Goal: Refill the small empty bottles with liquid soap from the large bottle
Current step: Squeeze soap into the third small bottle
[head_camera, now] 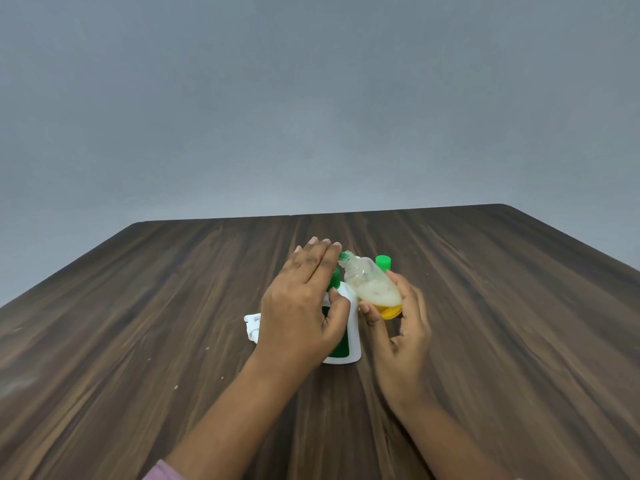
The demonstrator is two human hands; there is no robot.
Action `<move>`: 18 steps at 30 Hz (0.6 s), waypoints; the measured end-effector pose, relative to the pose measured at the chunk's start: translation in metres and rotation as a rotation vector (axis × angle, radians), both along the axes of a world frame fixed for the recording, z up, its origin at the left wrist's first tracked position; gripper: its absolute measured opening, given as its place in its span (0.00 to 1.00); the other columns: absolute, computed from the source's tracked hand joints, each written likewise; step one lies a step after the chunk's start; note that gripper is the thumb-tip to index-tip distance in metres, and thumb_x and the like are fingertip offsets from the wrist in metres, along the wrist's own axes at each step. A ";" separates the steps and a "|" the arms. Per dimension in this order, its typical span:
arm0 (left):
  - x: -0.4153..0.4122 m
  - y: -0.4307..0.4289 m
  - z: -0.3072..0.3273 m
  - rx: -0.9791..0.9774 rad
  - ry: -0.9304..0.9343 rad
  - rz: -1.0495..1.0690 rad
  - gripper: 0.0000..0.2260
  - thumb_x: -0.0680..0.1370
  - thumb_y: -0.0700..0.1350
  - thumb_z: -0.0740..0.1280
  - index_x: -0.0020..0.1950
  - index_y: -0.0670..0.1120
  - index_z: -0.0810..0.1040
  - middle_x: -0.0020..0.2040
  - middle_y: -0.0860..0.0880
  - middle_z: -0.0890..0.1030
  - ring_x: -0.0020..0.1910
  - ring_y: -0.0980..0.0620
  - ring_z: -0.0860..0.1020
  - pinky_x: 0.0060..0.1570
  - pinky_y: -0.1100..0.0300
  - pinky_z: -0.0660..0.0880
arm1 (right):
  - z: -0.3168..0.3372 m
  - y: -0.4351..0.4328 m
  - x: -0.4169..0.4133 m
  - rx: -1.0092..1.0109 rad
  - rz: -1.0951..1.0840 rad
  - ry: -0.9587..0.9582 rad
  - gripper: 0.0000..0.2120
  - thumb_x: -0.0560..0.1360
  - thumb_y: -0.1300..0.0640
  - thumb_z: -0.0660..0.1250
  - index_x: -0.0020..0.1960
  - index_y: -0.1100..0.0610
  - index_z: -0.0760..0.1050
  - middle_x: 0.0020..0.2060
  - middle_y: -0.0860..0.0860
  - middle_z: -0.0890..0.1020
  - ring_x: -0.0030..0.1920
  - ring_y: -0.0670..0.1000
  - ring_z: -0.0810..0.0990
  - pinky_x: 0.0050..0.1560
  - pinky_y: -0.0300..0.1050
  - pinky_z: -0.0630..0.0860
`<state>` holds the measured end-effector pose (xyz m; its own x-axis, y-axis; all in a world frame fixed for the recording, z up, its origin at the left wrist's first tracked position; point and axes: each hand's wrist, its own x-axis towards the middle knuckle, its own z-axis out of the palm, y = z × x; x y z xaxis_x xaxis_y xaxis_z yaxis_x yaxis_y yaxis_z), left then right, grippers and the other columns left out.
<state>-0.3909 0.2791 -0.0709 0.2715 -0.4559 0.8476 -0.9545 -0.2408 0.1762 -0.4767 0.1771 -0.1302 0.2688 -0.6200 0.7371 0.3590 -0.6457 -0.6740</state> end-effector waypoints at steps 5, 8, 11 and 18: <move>-0.001 -0.001 -0.006 -0.027 0.021 -0.022 0.23 0.71 0.43 0.58 0.65 0.39 0.76 0.63 0.44 0.78 0.67 0.49 0.72 0.68 0.57 0.66 | -0.002 -0.002 -0.005 -0.023 -0.027 0.014 0.21 0.75 0.60 0.67 0.66 0.64 0.71 0.57 0.54 0.75 0.57 0.46 0.77 0.51 0.31 0.74; -0.003 0.000 0.001 -0.031 0.006 -0.023 0.23 0.72 0.44 0.58 0.64 0.39 0.77 0.63 0.44 0.78 0.66 0.48 0.73 0.67 0.57 0.68 | 0.000 0.001 -0.003 -0.013 -0.020 -0.001 0.21 0.75 0.58 0.67 0.66 0.64 0.71 0.57 0.54 0.76 0.56 0.45 0.77 0.49 0.30 0.74; -0.002 0.001 0.009 -0.007 -0.013 -0.009 0.22 0.72 0.45 0.58 0.64 0.40 0.77 0.62 0.44 0.79 0.64 0.47 0.75 0.65 0.54 0.68 | 0.001 0.003 -0.001 -0.004 -0.012 -0.022 0.22 0.75 0.55 0.67 0.66 0.64 0.71 0.57 0.53 0.76 0.57 0.46 0.77 0.50 0.31 0.75; -0.001 0.000 -0.004 -0.005 0.033 -0.011 0.23 0.71 0.43 0.57 0.64 0.39 0.77 0.62 0.44 0.79 0.65 0.49 0.73 0.66 0.61 0.66 | -0.004 -0.001 -0.002 -0.008 -0.037 0.005 0.21 0.75 0.59 0.68 0.65 0.65 0.71 0.57 0.55 0.75 0.56 0.46 0.77 0.49 0.29 0.74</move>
